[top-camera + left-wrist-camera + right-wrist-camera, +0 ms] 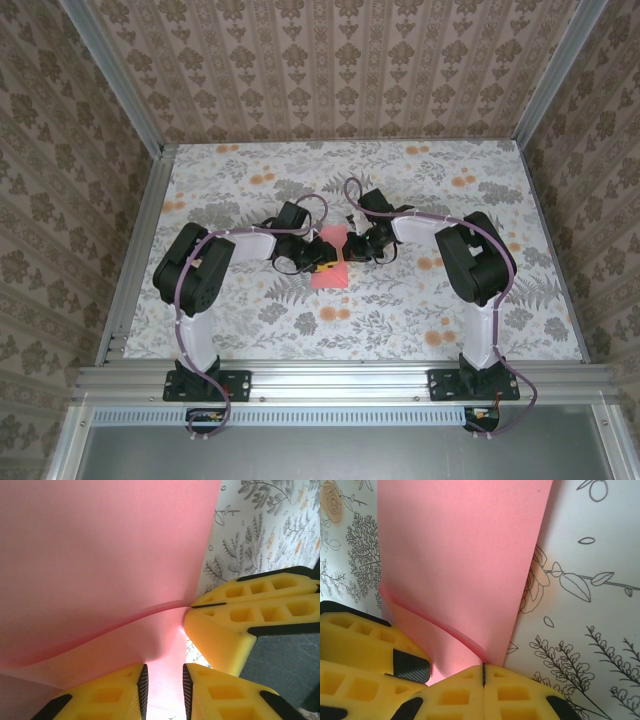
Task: Fold a paper plane with a square sheet of paper (pick it up from the middle)
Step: Fold the triangle a second time at the center of the table.
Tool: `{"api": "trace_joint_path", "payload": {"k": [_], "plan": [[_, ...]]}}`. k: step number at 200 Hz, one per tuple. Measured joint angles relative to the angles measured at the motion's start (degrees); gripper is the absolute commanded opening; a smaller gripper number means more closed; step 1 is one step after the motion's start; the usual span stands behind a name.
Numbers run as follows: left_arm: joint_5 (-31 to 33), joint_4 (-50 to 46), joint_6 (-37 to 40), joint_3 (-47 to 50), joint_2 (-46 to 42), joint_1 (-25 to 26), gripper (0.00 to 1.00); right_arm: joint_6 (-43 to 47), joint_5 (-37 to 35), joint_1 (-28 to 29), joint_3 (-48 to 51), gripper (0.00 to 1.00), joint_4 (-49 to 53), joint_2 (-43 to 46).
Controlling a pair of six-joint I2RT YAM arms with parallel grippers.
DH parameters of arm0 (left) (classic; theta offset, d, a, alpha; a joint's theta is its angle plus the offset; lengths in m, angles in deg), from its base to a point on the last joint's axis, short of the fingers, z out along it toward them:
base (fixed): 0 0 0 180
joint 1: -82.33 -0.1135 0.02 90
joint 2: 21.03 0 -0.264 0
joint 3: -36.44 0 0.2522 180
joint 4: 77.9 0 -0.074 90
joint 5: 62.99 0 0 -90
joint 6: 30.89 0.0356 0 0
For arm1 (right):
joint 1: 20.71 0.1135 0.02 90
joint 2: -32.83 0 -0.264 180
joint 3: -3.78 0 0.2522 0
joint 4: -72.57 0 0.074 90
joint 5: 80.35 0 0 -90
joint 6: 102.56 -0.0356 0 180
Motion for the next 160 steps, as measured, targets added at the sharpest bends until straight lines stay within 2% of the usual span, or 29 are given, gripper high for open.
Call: {"api": "trace_joint_path", "payload": {"k": [68, 114, 134, 160], "plan": [[1.05, -0.48, -0.04, 0.02, 0.02, 0.0, 0.27, 0.0, -0.02, 0.0, -0.13, 0.08, 0.04, 0.0], [1.95, -1.66, -0.07, -0.31, 0.22, 0.04, 0.24, -1.2, -1.6, 0.07, -0.85, 0.23, 1.42, 0.72], [2.32, -1.84, -0.09, -0.33, 0.22, 0.04, 0.24, -2.03, -3.61, 0.04, -0.2, 0.28, 2.08, 3.74], [2.54, -1.92, -0.28, -0.33, 0.22, 0.11, 0.23, -2.75, -5.07, 0.07, 2.64, 0.27, 2.34, 10.58]]}}
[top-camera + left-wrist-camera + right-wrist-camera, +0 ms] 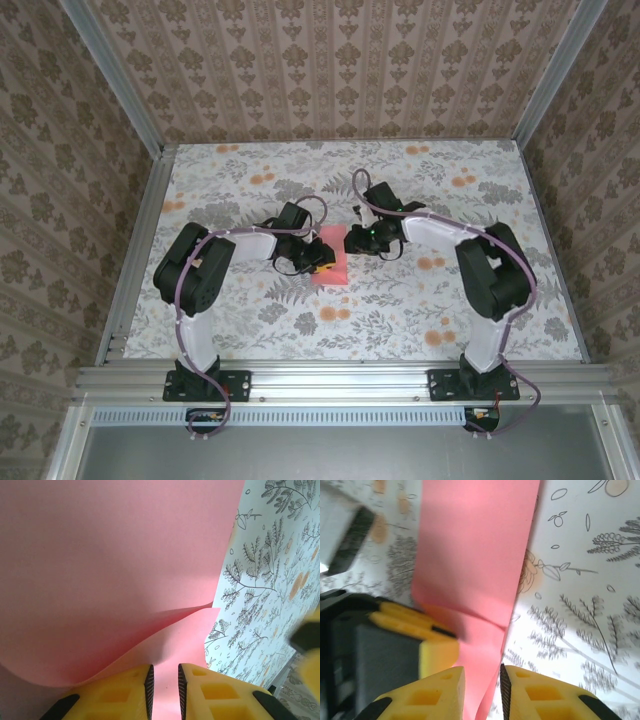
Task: Fold a paper plane with a square sheet of paper (pick it up from the middle)
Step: Fold the triangle a second time at the center of the table.
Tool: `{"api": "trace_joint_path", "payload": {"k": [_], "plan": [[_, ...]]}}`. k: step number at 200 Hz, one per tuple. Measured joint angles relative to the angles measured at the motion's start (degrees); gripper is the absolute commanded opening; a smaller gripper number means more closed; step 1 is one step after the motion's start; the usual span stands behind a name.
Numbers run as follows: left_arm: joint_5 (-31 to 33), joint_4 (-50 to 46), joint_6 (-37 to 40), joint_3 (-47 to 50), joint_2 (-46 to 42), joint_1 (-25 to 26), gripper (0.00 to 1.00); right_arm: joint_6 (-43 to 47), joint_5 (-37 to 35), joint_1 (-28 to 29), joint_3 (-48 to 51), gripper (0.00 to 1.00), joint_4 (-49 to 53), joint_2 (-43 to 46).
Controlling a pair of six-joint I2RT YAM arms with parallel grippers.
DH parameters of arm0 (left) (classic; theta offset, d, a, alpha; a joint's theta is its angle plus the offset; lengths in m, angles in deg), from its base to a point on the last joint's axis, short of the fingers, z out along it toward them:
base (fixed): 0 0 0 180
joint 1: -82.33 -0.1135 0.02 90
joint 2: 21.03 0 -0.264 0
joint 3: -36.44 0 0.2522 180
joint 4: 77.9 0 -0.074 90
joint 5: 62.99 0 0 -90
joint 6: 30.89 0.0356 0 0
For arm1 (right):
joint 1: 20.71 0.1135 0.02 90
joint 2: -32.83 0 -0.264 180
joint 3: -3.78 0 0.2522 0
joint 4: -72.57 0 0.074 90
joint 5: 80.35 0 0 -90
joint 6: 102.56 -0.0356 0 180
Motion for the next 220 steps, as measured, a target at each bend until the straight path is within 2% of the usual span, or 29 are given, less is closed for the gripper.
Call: {"api": "trace_joint_path", "payload": {"k": [27, 70, 139, 220], "plan": [[0.22, -0.09, -0.31, 0.0, 0.0, 0.0, 0.23, -0.28, 0.48, 0.9, 2.97, 0.19, 0.28, 4.59], [0.72, -0.35, -0.42, -0.09, 0.0, 0.2, 0.22, -0.72, 3.06, 6.01, 5.09, 0.14, 0.59, 4.22], [0.76, -0.42, -0.42, -0.11, 0.0, 0.2, 0.22, -1.6, 4.46, 7.58, 5.09, 0.13, 0.33, -1.49], [0.9, -0.46, -0.42, -0.13, 0.0, 0.22, 0.22, -1.6, 4.42, 7.58, 5.09, 0.13, 0.33, -2.4]]}}
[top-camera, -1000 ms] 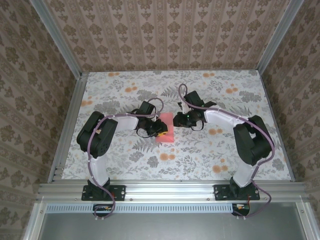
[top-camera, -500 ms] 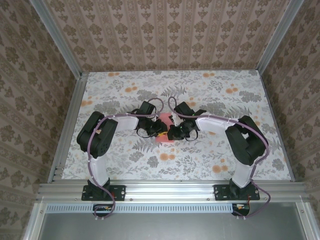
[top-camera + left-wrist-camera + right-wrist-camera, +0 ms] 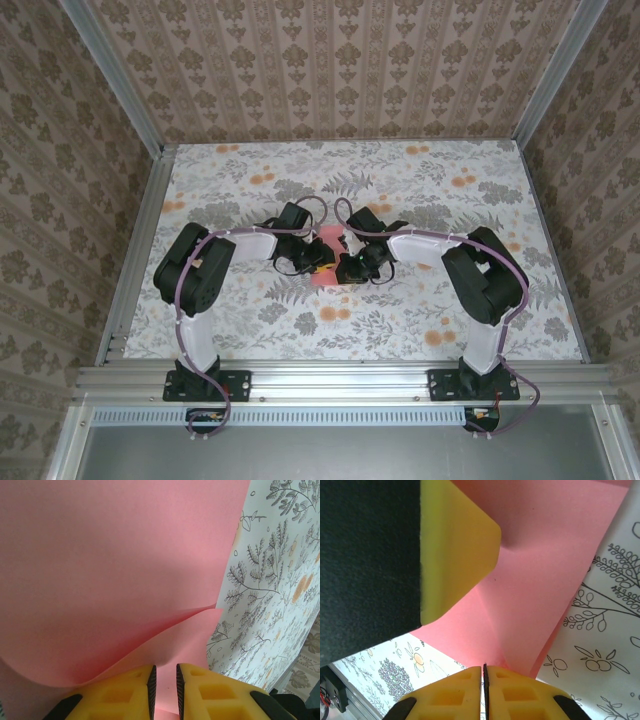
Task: Fold a paper plane with a square sheet of paper (pick it up from the middle)
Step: Fold the triangle a second time at the center of the table.
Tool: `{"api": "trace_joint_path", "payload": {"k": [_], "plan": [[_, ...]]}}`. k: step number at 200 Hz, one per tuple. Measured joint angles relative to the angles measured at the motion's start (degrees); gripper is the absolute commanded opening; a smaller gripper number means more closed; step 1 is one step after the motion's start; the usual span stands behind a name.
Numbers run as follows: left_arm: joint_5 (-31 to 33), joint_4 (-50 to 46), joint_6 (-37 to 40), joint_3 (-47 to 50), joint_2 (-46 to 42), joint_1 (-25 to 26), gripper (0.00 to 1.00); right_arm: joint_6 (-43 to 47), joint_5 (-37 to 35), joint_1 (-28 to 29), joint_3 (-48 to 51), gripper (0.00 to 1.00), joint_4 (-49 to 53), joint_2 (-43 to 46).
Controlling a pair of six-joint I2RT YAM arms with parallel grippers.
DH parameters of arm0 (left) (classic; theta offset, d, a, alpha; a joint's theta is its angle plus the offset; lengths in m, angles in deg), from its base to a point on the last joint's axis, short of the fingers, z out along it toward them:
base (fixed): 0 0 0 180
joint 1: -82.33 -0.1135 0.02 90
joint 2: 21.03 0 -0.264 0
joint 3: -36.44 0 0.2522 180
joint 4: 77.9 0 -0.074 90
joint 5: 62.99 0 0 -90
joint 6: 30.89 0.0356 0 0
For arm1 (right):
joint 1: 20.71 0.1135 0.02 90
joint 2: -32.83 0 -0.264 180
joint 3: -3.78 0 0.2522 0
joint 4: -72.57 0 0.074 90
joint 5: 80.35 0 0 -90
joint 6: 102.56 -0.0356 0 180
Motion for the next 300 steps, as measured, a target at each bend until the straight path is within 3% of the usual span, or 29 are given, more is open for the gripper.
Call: {"api": "trace_joint_path", "payload": {"k": [256, 300], "plan": [[0.22, 0.02, -0.57, 0.04, 0.0, 0.0, 0.21, 1.16, -0.9, -1.31, 0.46, 0.13, 0.33, -1.84], [0.2, 0.02, -0.61, 0.07, 0.0, 0.0, 0.21, 1.66, -0.79, -1.79, 2.16, 0.14, 4.31, 2.03]]}}
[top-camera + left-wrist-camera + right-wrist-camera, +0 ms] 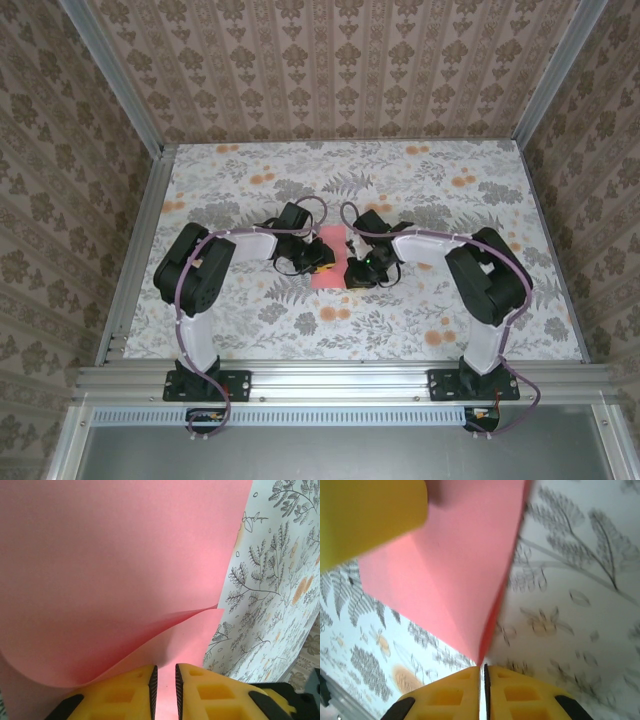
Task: Fold a paper plane with a square sheet of paper (pick it up from the middle)
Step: Fold the triangle a second time at the center of the table.
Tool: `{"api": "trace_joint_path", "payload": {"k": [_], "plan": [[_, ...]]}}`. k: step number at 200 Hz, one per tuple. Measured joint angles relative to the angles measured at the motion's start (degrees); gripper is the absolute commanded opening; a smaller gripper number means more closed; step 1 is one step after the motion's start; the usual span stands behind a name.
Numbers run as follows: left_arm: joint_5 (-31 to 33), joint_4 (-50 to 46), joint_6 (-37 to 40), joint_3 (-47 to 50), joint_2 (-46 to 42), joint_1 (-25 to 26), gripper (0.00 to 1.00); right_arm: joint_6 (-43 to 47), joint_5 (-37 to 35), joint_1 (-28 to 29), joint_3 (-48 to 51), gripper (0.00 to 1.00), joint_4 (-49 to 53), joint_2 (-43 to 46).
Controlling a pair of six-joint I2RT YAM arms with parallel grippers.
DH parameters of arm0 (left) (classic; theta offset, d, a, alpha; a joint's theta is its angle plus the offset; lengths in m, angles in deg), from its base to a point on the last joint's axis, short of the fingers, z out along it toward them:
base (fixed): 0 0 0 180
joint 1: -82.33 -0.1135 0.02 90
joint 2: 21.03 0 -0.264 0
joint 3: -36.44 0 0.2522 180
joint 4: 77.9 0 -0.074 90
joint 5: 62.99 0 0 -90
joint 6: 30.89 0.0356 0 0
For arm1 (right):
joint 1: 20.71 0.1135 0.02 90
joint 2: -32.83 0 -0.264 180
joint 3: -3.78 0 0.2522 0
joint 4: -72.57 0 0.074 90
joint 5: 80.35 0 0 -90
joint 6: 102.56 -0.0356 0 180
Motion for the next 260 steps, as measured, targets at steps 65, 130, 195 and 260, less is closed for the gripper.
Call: {"api": "trace_joint_path", "payload": {"k": [65, 130, 195, 260], "plan": [[0.0, 0.0, -0.04, 0.0, 0.0, 0.0, 0.21, -1.46, 1.95, -0.07, -5.2, 0.13, -3.02, 1.29], [0.02, 0.09, -0.48, 0.09, 0.0, 0.0, 0.2, -1.46, 1.86, 0.31, -5.64, 0.13, -3.5, -4.85], [-0.02, 0.57, -0.83, 0.33, 0.0, -0.02, 0.2, -1.38, 0.59, 0.31, -4.96, 0.13, -3.93, -6.49], [-1.42, 0.83, 1.03, 0.55, -0.09, -1.49, 0.22, -0.98, 0.55, 0.28, -2.64, 0.13, -6.29, -5.66]]}}
